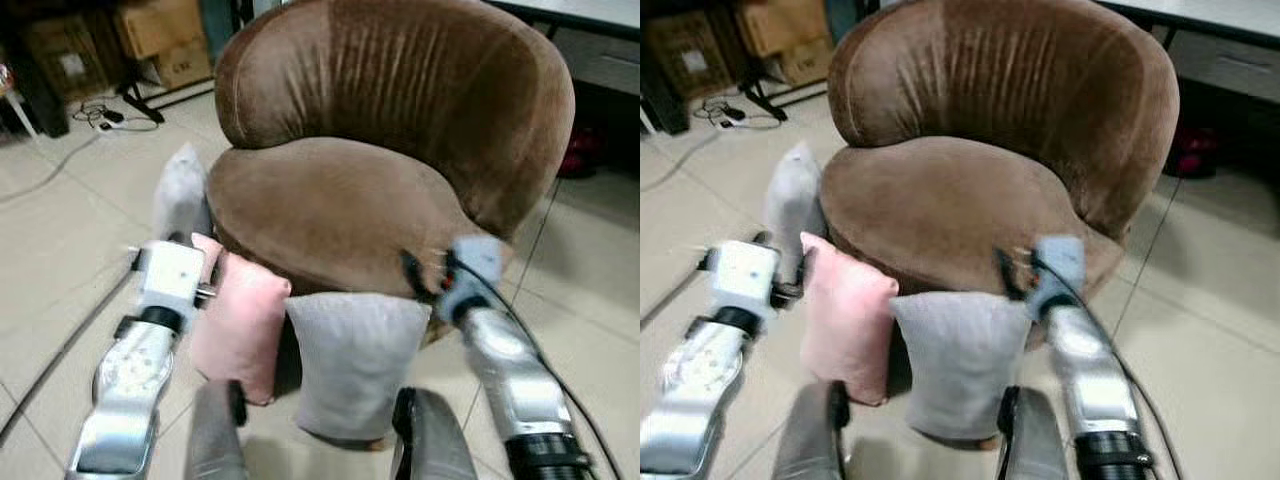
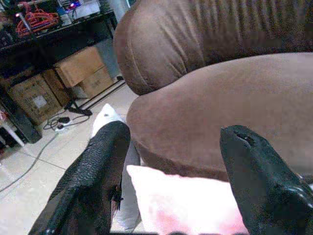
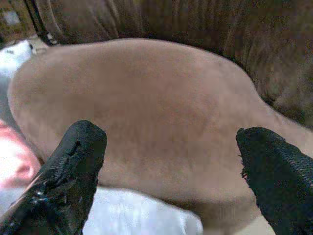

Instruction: Move the pillow to the sofa from floor

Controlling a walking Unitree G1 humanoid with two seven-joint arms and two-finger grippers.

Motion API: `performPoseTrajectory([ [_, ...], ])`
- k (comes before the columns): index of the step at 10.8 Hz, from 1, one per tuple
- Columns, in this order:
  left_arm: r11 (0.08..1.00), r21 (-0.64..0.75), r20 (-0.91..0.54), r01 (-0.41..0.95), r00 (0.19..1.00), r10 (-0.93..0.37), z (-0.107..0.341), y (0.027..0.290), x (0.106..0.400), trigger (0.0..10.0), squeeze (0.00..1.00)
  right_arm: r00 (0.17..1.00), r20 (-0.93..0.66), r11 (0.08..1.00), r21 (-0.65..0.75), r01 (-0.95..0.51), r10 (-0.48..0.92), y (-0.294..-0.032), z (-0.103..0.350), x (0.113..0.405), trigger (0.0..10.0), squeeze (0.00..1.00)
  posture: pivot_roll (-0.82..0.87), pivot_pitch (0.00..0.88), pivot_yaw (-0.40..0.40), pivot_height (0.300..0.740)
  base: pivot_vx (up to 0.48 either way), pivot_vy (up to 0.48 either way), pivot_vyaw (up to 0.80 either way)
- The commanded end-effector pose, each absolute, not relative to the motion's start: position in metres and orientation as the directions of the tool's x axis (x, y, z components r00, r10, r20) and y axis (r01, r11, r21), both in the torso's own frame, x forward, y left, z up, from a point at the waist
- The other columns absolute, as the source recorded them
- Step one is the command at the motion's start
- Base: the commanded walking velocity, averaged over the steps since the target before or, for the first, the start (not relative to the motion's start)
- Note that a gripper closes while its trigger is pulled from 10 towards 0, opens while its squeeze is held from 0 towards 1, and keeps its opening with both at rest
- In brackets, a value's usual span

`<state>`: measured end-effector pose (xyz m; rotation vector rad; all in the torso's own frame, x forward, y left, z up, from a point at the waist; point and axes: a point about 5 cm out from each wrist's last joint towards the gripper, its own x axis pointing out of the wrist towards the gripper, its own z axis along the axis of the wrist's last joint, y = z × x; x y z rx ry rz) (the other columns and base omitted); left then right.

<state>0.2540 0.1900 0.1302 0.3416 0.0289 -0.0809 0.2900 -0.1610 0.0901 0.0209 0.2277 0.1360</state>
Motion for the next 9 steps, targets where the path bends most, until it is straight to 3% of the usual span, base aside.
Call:
performPoseTrajectory([
  [1, 0.936, 0.337, -0.056, 0.096, 0.995, -0.081, 0.129, 0.192, 0.252, 10.0, 0.00, 0.957, -0.242, 0.987, 0.061, -0.152, 0.162, -0.157, 0.087, 0.289, 10.0, 0.00, -0.05, 0.000, -0.018, 0.489, 0.000, 0.000, 0.00],
  [4, 0.910, 0.366, -0.081, 0.193, 0.981, -0.176, 0.127, 0.191, 0.254, 10.0, 0.00, 0.916, -0.330, 0.966, 0.189, -0.173, 0.229, -0.152, 0.072, 0.297, 10.0, 0.00, -0.04, 0.000, -0.019, 0.444, 0.000, 0.000, 0.00],
  [7, 0.885, 0.384, -0.106, 0.262, 0.965, -0.240, 0.132, 0.192, 0.245, 10.0, 0.00, 0.909, -0.354, 0.941, 0.322, -0.104, 0.222, -0.145, 0.064, 0.312, 10.0, 0.00, 0.01, 0.000, -0.002, 0.409, 0.000, 0.000, 0.00],
  [8, 0.883, 0.377, -0.109, 0.279, 0.960, -0.257, 0.136, 0.192, 0.243, 10.0, 0.00, 0.918, -0.342, 0.926, 0.373, -0.066, 0.203, -0.144, 0.064, 0.319, 10.0, 0.81, 0.01, 0.000, 0.004, 0.409, 0.000, 0.000, 0.00],
  [9, 0.882, 0.368, -0.115, 0.295, 0.956, -0.271, 0.139, 0.194, 0.242, 10.0, 0.00, 0.937, -0.333, 0.899, 0.435, 0.049, 0.109, -0.149, 0.065, 0.331, 10.0, 1.00, 0.02, 0.000, 0.006, 0.409, 0.000, 0.000, 0.00],
])
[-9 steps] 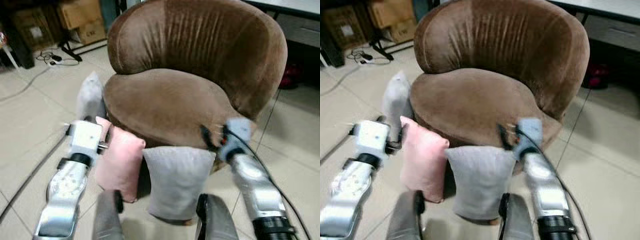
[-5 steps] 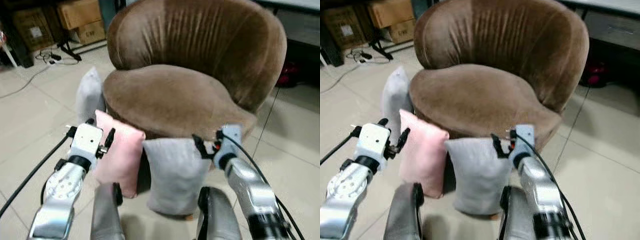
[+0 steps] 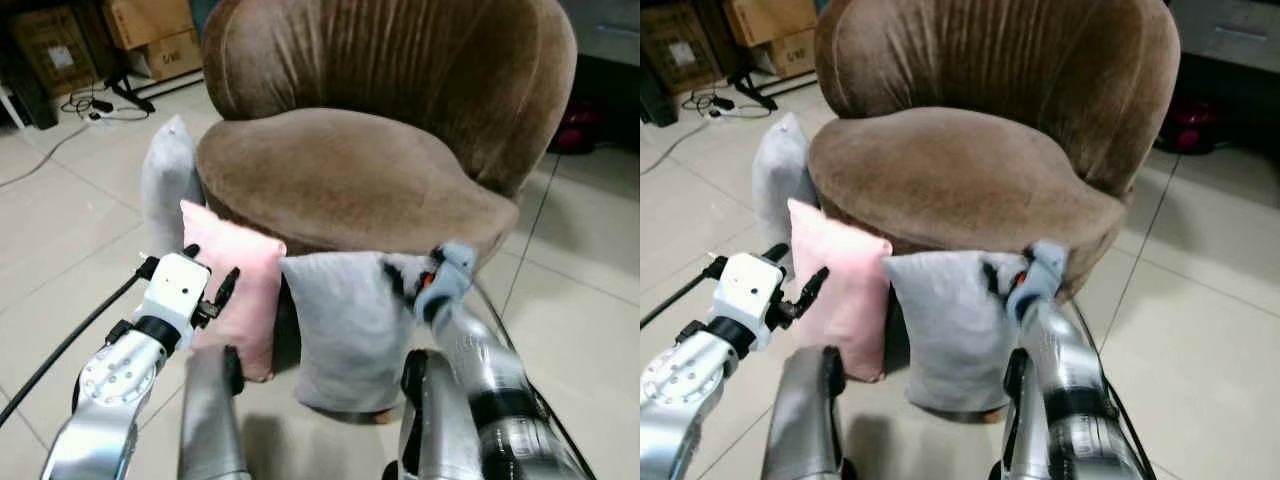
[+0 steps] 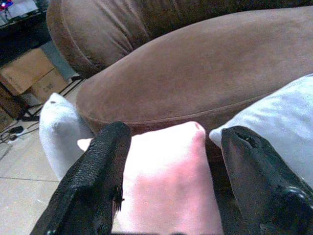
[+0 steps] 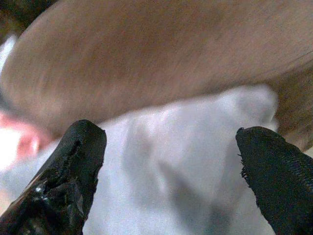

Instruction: Move the pillow to the sofa from floor

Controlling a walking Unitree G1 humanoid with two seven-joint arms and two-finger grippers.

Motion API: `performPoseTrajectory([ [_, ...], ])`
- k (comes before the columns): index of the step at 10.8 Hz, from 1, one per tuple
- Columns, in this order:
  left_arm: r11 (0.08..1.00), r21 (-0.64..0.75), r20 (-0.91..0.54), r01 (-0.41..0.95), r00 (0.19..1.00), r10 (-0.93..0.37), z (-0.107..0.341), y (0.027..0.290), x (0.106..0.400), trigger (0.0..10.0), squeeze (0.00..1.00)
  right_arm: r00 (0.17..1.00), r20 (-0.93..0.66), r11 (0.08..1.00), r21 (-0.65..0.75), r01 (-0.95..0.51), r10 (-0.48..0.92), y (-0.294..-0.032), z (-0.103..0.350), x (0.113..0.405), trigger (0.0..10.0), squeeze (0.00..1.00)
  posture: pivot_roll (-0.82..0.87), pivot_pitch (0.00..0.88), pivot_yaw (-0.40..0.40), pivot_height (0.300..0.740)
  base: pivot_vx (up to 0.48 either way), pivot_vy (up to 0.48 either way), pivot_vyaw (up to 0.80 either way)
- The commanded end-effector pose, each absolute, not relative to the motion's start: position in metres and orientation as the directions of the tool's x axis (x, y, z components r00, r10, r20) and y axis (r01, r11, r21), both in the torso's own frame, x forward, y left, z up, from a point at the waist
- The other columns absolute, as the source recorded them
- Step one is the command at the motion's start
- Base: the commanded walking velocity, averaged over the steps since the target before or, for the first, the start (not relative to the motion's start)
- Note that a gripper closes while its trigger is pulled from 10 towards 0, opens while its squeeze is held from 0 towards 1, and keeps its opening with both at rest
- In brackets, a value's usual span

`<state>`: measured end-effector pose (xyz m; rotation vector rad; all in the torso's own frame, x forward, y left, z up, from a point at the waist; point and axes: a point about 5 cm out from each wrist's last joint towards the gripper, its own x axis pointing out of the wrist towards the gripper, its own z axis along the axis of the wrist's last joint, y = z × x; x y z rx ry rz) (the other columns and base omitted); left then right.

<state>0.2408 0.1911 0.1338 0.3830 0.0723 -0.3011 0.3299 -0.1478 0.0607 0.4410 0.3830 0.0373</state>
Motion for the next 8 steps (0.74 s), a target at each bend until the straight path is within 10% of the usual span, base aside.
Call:
performPoseTrajectory([
  [1, 0.881, 0.364, -0.118, 0.301, 0.954, -0.277, 0.141, 0.195, 0.241, 10.0, 0.00, 0.944, -0.324, 0.893, 0.439, 0.098, 0.056, -0.153, 0.066, 0.336, 10.0, 1.00, 0.03, 0.000, 0.008, 0.409, 0.000, 0.000, 0.00],
  [8, 0.820, 0.230, -0.214, 0.523, 0.850, -0.482, 0.152, 0.186, 0.207, 10.0, 0.00, 0.913, -0.392, 0.830, 0.469, 0.302, -0.112, -0.136, 0.066, 0.357, 10.0, 1.00, 0.10, 0.078, 0.020, 0.409, 0.000, 0.000, 0.00],
])
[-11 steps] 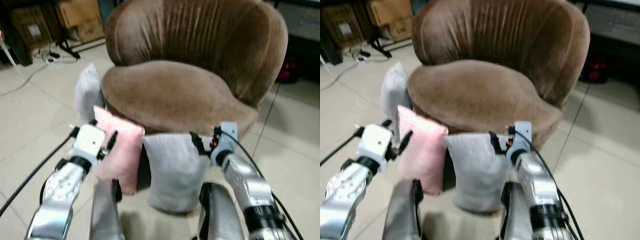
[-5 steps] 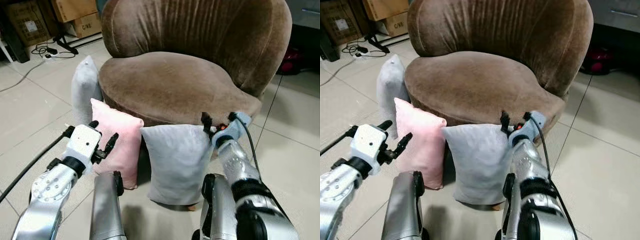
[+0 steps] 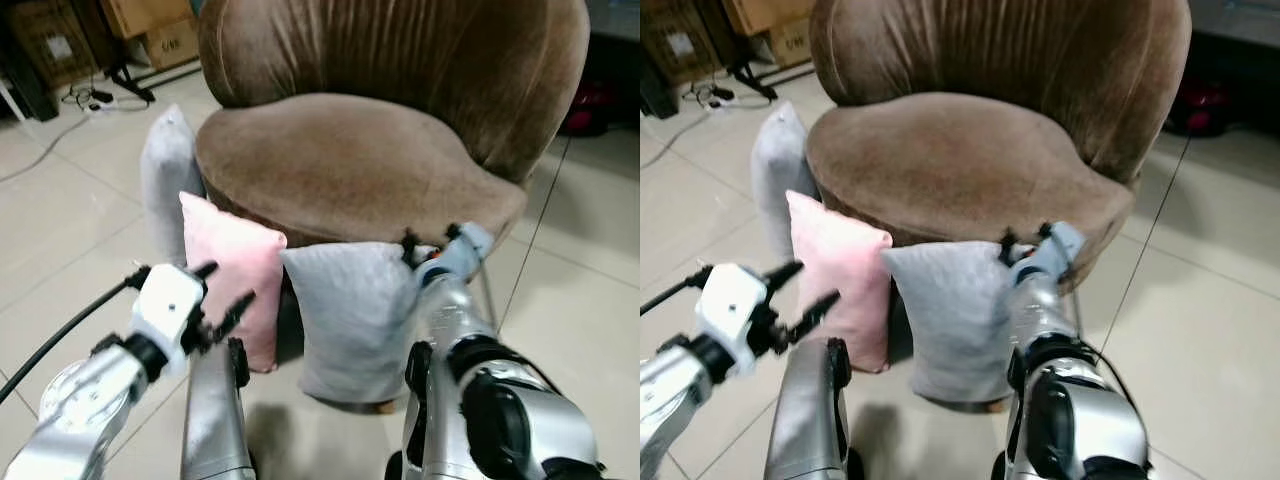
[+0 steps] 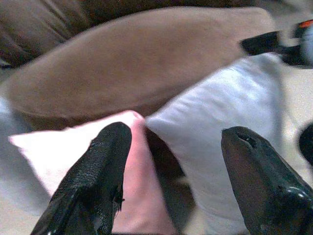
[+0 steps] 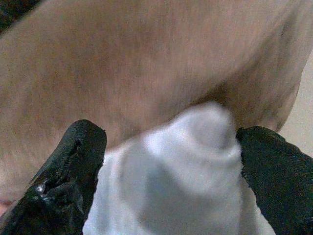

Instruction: Move the pillow to the sofa from floor

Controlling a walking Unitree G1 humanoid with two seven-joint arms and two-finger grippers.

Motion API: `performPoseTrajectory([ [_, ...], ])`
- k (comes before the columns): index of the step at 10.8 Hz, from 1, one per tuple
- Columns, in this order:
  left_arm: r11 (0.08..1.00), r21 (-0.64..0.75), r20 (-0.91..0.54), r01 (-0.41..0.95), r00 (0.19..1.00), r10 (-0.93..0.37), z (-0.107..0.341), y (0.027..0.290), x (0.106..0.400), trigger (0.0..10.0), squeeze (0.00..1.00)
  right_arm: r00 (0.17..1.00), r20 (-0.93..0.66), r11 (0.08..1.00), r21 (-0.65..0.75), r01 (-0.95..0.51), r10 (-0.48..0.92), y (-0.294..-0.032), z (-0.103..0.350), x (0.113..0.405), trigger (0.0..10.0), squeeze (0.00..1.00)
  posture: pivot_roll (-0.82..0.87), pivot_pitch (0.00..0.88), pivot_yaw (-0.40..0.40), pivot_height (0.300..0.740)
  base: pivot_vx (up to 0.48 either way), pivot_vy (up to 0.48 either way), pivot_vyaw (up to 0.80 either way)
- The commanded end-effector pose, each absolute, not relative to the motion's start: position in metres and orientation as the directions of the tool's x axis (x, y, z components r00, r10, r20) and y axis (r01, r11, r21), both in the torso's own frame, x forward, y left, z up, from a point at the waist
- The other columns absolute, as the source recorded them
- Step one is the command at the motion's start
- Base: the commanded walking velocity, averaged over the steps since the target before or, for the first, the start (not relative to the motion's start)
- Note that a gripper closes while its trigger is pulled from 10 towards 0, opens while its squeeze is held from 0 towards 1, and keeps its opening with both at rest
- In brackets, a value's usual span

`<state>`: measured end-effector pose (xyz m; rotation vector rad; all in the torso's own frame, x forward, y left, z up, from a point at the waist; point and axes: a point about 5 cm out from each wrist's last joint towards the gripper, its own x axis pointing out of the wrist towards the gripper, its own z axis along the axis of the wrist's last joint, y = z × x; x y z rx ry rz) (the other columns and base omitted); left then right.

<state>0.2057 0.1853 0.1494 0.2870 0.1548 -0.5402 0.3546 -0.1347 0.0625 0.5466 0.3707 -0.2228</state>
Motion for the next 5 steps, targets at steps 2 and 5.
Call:
performPoseTrajectory([
  [2, 0.802, 0.201, -0.250, 0.562, 0.821, -0.513, 0.150, 0.183, 0.197, 10.0, 0.00, 0.888, -0.452, 0.810, 0.488, 0.324, -0.083, -0.123, 0.060, 0.355, 10.0, 0.89, 0.11, 0.101, 0.022, 0.409, 0.000, 0.000, 0.00],
  [5, 0.795, 0.175, -0.278, 0.581, 0.804, -0.526, 0.150, 0.181, 0.188, 10.0, 0.00, 0.864, -0.504, 0.823, 0.488, 0.290, -0.006, -0.101, 0.049, 0.347, 10.0, 0.00, 0.11, 0.110, 0.020, 0.409, 0.000, 0.000, 0.00],
])
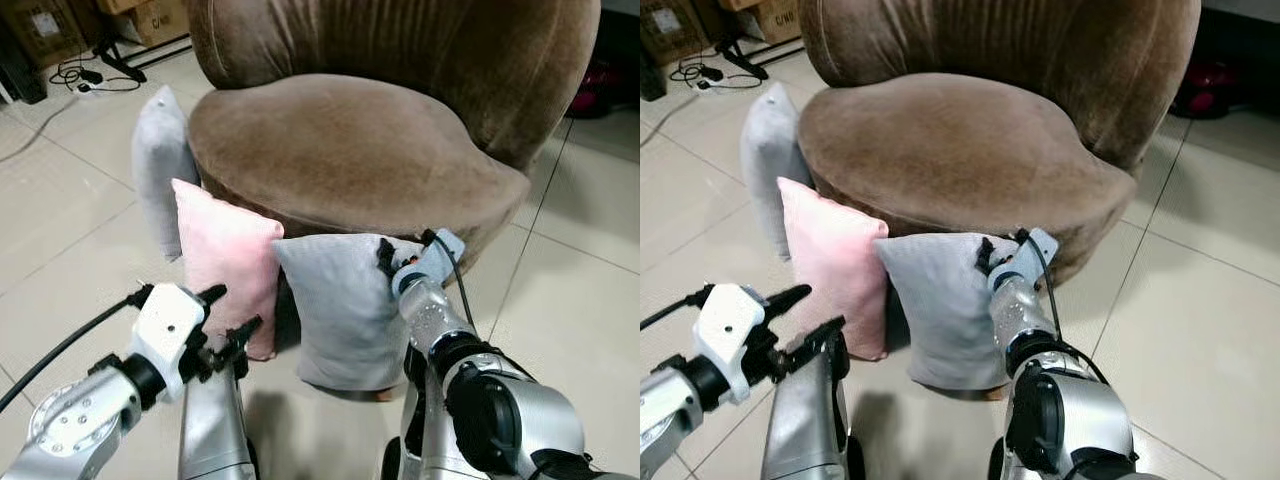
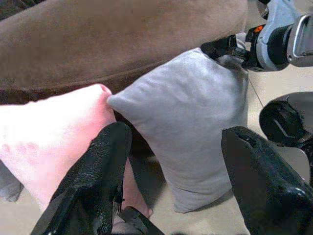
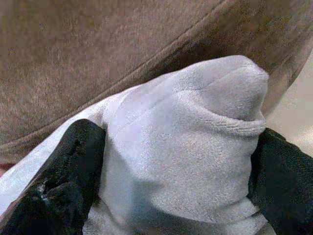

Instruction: Move the pillow to the sofa from floor

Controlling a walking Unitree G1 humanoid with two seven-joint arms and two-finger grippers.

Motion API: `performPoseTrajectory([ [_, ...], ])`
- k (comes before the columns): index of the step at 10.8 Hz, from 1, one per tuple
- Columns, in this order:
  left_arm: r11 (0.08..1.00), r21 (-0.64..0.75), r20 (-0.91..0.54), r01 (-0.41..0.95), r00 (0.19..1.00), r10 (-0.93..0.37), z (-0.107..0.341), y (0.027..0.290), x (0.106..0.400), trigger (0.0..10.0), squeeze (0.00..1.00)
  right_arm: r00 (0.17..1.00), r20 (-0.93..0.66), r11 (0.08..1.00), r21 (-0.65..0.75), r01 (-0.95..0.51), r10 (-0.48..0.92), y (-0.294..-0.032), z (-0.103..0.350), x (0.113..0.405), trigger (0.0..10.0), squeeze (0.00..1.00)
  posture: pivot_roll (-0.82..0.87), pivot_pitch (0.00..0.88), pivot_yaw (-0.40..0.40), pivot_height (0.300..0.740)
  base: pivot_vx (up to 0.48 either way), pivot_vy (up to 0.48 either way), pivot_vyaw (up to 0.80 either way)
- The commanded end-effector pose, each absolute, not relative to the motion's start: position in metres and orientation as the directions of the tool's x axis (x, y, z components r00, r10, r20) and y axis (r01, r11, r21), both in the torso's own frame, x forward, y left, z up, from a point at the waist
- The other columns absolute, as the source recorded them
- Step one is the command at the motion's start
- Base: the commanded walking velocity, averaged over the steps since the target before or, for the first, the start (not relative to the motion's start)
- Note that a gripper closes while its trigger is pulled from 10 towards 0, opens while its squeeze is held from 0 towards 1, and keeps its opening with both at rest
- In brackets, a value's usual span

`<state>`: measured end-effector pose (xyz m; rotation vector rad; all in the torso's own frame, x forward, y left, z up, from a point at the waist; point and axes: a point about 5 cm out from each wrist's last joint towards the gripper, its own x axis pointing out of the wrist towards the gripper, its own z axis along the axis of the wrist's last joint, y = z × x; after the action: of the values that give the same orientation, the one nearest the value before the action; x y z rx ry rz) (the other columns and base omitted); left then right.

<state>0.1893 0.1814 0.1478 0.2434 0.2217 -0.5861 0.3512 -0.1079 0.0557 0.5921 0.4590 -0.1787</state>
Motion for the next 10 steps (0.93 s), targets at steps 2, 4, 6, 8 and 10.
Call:
performPoseTrajectory([
  [2, 0.793, 0.170, -0.287, 0.584, 0.800, -0.528, 0.1511, 0.1811, 0.1866, 10.0, 0.00, 0.861, -0.508, 0.817, 0.504, 0.281, 0.017, -0.0935, 0.0468, 0.3441, 2.2, 0.00, 0.11, 0.109, 0.018, 0.409, 0.000, 0.000, 0.00],
  [4, 0.790, 0.169, -0.293, 0.589, 0.795, -0.530, 0.1514, 0.1804, 0.1867, 10.0, 0.00, 0.862, -0.506, 0.818, 0.509, 0.269, 0.031, -0.0899, 0.0460, 0.3430, 0.0, 0.00, 0.11, 0.103, 0.017, 0.409, 0.000, 0.000, 0.00],
  [6, 0.786, 0.169, -0.299, 0.595, 0.790, -0.535, 0.1506, 0.1782, 0.1855, 10.0, 0.00, 0.864, -0.503, 0.819, 0.511, 0.262, 0.038, -0.0891, 0.0452, 0.3422, 0.0, 0.00, 0.12, 0.100, 0.016, 0.409, 0.000, 0.000, 0.00],
  [8, 0.785, 0.165, -0.298, 0.598, 0.789, -0.538, 0.1505, 0.1767, 0.1858, 10.0, 0.00, 0.863, -0.504, 0.817, 0.512, 0.266, 0.035, -0.0900, 0.0447, 0.3419, 0.0, 0.00, 0.11, 0.096, 0.016, 0.409, 0.000, 0.000, 0.00],
  [10, 0.781, 0.169, -0.303, 0.601, 0.786, -0.539, 0.1496, 0.1763, 0.1863, 10.0, 0.00, 0.861, -0.508, 0.827, 0.496, 0.265, 0.029, -0.0919, 0.0445, 0.3422, 0.0, 0.00, 0.11, 0.087, 0.017, 0.409, 0.000, 0.000, 0.00],
])
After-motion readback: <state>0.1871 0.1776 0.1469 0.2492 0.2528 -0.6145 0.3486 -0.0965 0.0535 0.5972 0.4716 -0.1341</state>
